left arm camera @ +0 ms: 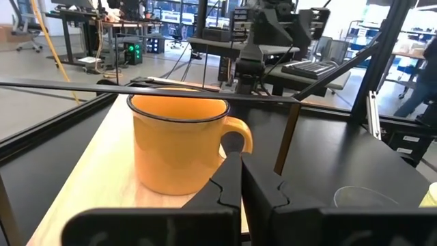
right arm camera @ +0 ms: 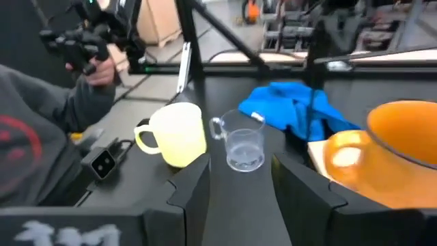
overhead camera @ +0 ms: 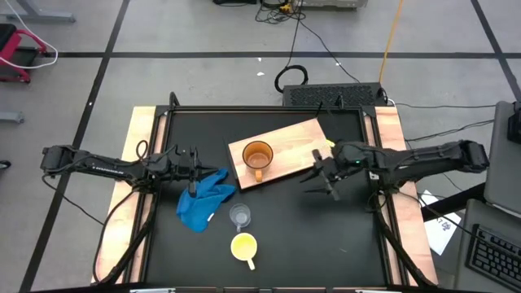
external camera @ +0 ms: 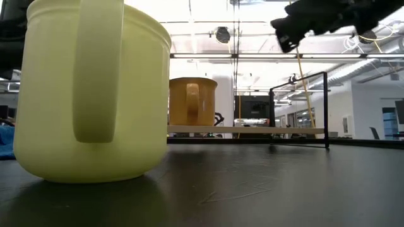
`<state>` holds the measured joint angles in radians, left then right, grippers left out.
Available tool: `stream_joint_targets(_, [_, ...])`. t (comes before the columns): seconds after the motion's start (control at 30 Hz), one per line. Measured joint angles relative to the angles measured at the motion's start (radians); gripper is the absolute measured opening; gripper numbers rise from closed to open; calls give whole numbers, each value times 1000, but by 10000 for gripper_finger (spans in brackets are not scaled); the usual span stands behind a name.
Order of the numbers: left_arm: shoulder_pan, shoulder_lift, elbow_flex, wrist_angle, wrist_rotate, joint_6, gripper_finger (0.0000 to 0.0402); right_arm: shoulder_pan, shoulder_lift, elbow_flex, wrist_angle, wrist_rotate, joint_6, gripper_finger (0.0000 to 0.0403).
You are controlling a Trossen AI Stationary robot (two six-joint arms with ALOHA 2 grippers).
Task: Stack small to large cups/mugs on shelf
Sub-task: Put the yellow mug on the shelf
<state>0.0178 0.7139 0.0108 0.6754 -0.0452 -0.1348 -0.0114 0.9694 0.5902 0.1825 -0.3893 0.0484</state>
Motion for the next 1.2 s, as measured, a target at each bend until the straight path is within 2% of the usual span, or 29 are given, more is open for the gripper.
stream_joint_targets(0.23, [0, 0, 0, -2, 0, -6, 27, 66, 190, 185, -113, -1, -34, 149])
stream_joint_targets(0.5, [0, 0, 0, -2, 0, -5, 11, 149, 394, 419, -319, 3, -47, 149])
stream_joint_targets(0.63, [0, 0, 0, -2, 0, -5, 3, 193, 487, 526, -417, 80, -57, 149])
stream_joint_targets(1.03, [0, 0, 0, 0, 0, 1, 32, 260, 641, 660, -387, 73, -35, 149])
stream_joint_targets(1.2, [0, 0, 0, 5, 0, 1, 31, 269, 718, 735, -387, -8, -59, 149])
